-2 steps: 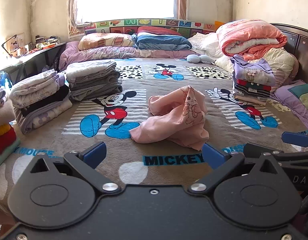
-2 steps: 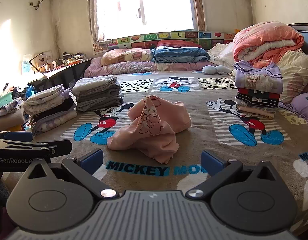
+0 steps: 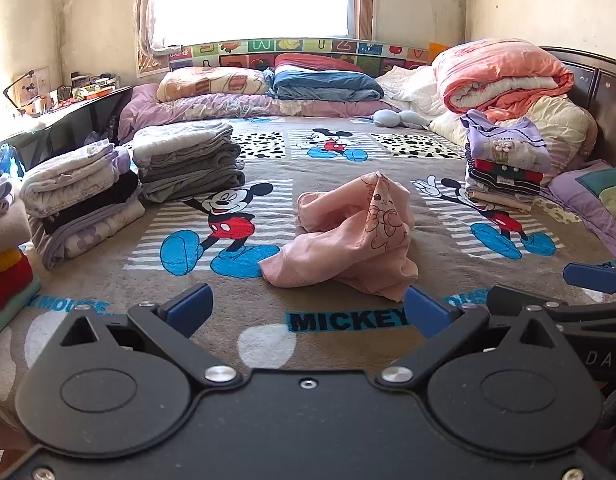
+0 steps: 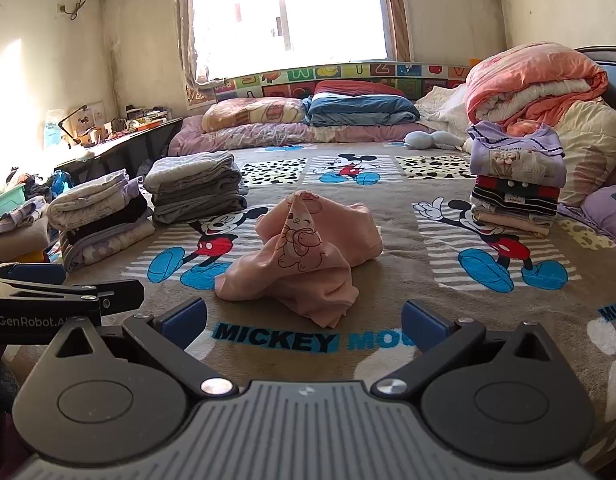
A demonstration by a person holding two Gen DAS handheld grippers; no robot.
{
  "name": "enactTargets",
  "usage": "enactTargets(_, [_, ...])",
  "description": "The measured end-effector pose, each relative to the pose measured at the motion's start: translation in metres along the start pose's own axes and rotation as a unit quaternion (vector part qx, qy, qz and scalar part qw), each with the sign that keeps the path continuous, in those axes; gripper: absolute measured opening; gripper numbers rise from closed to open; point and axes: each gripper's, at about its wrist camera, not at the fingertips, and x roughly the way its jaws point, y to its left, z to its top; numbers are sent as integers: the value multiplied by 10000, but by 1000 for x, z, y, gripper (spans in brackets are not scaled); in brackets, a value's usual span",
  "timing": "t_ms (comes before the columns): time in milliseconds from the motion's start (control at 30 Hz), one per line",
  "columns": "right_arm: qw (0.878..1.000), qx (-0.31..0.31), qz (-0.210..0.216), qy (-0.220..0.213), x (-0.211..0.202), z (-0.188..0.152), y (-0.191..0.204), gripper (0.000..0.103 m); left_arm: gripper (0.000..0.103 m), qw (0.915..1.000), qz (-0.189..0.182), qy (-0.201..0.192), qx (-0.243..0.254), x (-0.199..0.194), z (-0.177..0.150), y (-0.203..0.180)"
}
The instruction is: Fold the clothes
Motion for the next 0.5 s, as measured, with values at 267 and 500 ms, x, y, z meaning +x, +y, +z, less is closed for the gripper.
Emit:
enactTargets(267, [10000,52,71,-3,-2,0,1,103,103,10000,20,-39,29,-3,-3,0])
enactTargets(500, [10000,7,71,0,-2,0,4,103,103,10000,32,-5,7,-2,0,1])
